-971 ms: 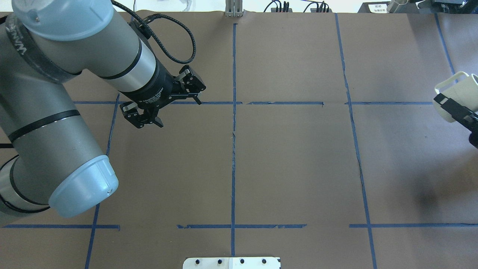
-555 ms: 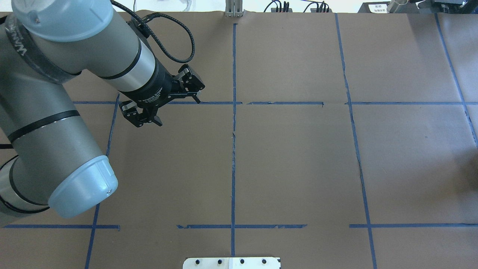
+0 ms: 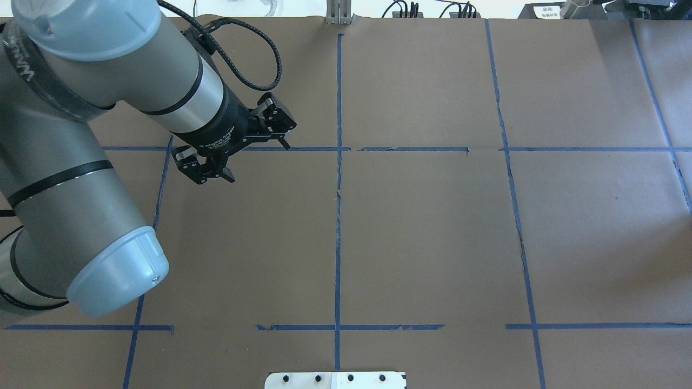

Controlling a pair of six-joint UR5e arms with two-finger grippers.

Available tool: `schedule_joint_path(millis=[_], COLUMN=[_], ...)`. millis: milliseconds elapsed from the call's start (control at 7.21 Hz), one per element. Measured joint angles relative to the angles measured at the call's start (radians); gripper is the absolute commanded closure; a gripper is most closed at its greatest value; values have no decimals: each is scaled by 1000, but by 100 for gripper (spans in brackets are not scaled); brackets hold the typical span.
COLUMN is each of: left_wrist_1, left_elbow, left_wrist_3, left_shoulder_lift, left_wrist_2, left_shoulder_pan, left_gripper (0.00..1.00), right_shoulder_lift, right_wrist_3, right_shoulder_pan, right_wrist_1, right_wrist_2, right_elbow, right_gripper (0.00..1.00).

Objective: Left arm hands cup to right arm to dump lemon

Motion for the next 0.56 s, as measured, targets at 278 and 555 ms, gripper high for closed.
schedule_joint_path(millis=[278, 555], left_wrist_1=[1, 1], left_elbow=[-2, -8], left_wrist_3=[1, 1], left_shoulder_lift=[0, 0], left_wrist_2=[1, 3], left_shoulder_pan=[0, 0], left_gripper=[0, 0], right_shoulder_lift=[16, 54], right_wrist_3=[213, 378], right_shoulder_pan=[26, 37], right_wrist_1=[51, 64], right_wrist_2=[0, -1], right_elbow=[-30, -34], right_gripper=[96, 96])
